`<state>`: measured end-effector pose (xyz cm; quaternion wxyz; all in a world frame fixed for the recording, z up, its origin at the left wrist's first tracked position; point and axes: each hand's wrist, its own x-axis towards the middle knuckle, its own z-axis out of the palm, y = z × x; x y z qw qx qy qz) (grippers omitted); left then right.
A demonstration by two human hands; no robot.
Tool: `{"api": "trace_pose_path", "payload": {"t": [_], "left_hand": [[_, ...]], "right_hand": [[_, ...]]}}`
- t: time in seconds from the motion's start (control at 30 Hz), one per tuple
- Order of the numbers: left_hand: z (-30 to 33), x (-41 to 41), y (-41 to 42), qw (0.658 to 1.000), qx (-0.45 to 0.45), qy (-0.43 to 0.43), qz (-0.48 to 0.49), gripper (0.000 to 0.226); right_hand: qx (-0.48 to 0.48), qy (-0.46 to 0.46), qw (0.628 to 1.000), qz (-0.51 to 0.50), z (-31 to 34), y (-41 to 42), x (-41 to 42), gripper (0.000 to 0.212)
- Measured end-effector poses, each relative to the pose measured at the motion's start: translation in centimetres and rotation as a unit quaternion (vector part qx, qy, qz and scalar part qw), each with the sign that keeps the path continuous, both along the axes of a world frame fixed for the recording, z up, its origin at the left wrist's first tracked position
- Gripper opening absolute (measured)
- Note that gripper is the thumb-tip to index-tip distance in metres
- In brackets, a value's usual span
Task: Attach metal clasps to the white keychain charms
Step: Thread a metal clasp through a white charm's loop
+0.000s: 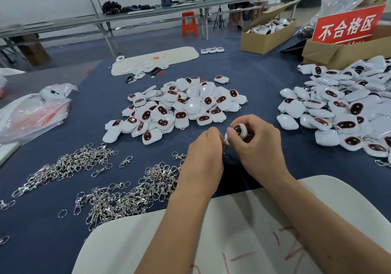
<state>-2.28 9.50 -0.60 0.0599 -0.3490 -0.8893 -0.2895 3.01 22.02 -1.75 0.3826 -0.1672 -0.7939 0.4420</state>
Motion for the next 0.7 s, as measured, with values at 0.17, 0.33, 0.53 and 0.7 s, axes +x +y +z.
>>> {"api": "trace_pose_path", "payload": {"t": [0.17, 0.33, 0.53, 0.7], "left_hand": [[0.1, -0.2, 0.0, 0.999, 0.047, 0.002, -0.012, 0.014], [-0.5, -0.7, 0.1, 0.994, 0.107, -0.006, -0.017, 0.014], [-0.6, -1.0, -0.3, 0.987, 0.154, -0.016, -0.046, 0.008], [-0.7, -1.2, -0.5, 0.983, 0.176, 0.001, -0.051, 0.024]], "right_hand": [[-0.114, -0.005, 0.993, 0.036, 0.0, 0.6, -0.1, 0.009], [-0.207, 0.017, 0.976, 0.066, 0.3, 0.6, 0.1, 0.013], [-0.25, 0.017, 0.965, 0.075, 0.5, 0.7, 0.1, 0.016], [-0.283, 0.021, 0.954, 0.098, 0.6, 0.7, 0.1, 0.017]]}}
